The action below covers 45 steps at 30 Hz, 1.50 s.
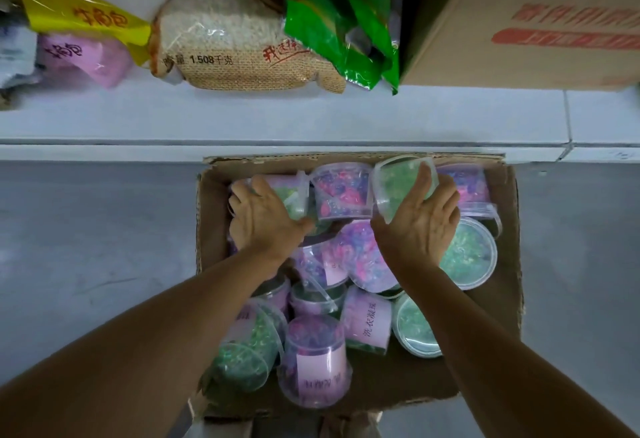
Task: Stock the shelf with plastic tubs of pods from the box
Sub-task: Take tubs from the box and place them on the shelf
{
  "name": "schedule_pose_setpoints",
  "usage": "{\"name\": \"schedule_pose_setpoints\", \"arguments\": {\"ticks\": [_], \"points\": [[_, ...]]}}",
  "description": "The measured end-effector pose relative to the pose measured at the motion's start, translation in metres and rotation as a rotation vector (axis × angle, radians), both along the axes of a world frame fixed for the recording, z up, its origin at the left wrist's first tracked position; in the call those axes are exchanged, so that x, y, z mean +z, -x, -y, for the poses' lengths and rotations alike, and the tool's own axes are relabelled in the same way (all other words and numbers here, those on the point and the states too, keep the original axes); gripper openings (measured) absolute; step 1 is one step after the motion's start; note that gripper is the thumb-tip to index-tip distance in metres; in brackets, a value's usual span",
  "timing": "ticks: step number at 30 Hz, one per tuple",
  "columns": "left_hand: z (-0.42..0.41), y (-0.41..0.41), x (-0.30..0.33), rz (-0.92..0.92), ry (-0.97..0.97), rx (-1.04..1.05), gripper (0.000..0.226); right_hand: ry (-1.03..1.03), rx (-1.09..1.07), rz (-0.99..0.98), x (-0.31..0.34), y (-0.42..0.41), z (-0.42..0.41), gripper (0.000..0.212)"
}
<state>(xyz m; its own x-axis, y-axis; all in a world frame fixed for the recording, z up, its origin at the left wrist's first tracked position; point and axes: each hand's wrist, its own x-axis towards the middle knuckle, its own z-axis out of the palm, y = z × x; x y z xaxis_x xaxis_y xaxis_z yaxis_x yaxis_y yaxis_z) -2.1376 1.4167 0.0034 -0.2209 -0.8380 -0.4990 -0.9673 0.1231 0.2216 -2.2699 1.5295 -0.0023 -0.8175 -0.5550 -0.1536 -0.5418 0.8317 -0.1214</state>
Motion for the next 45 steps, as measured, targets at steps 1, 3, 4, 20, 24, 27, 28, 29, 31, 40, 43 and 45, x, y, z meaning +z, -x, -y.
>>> {"name": "schedule_pose_setpoints", "arguments": {"ticks": [1, 3, 4, 20, 24, 27, 28, 29, 31, 40, 43, 45], "points": [[0.001, -0.003, 0.008, -0.014, -0.021, 0.020, 0.083, -0.003, -0.020, 0.007, 0.008, 0.000, 0.000, 0.088], [0.001, -0.010, 0.027, -0.041, -0.043, 0.036, 0.078, -0.008, -0.067, 0.024, 0.030, 0.000, -0.001, 0.081], [0.001, -0.015, 0.038, -0.054, -0.048, 0.034, 0.076, -0.012, -0.084, 0.044, 0.043, 0.000, -0.002, 0.079], [0.014, -0.053, 0.373, -0.475, -0.097, 0.164, 0.036, 0.371, -0.225, 0.474, 0.390, -0.002, -0.013, 0.046], [0.015, -0.064, 0.475, -0.581, -0.115, 0.169, 0.059, 0.475, -0.215, 0.473, 0.492, -0.011, -0.017, 0.038], [0.016, -0.073, 0.548, -0.696, -0.108, 0.154, 0.051, 0.581, -0.205, 0.455, 0.563, -0.022, -0.022, 0.031], [0.018, -0.076, 0.570, -0.728, -0.105, 0.145, 0.043, 0.620, -0.218, 0.456, 0.586, -0.026, -0.022, 0.027], [0.019, -0.080, 0.592, -0.763, -0.106, 0.130, 0.039, 0.663, -0.226, 0.458, 0.608, -0.029, -0.022, 0.024], [0.022, -0.087, 0.633, -0.817, -0.104, 0.093, 0.039, 0.732, -0.227, 0.447, 0.650, -0.036, -0.022, 0.024], [0.048, -0.103, 0.792, -1.064, -0.088, 0.000, 0.055, 1.052, -0.211, 0.402, 0.796, -0.048, -0.019, 0.034], [0.053, -0.097, 0.833, -1.165, -0.072, -0.011, 0.037, 1.159, -0.197, 0.442, 0.835, -0.043, -0.015, 0.037], [0.059, -0.091, 0.856, -1.224, -0.070, 0.006, 0.018, 1.230, -0.197, 0.467, 0.859, -0.037, -0.012, 0.031]]}}
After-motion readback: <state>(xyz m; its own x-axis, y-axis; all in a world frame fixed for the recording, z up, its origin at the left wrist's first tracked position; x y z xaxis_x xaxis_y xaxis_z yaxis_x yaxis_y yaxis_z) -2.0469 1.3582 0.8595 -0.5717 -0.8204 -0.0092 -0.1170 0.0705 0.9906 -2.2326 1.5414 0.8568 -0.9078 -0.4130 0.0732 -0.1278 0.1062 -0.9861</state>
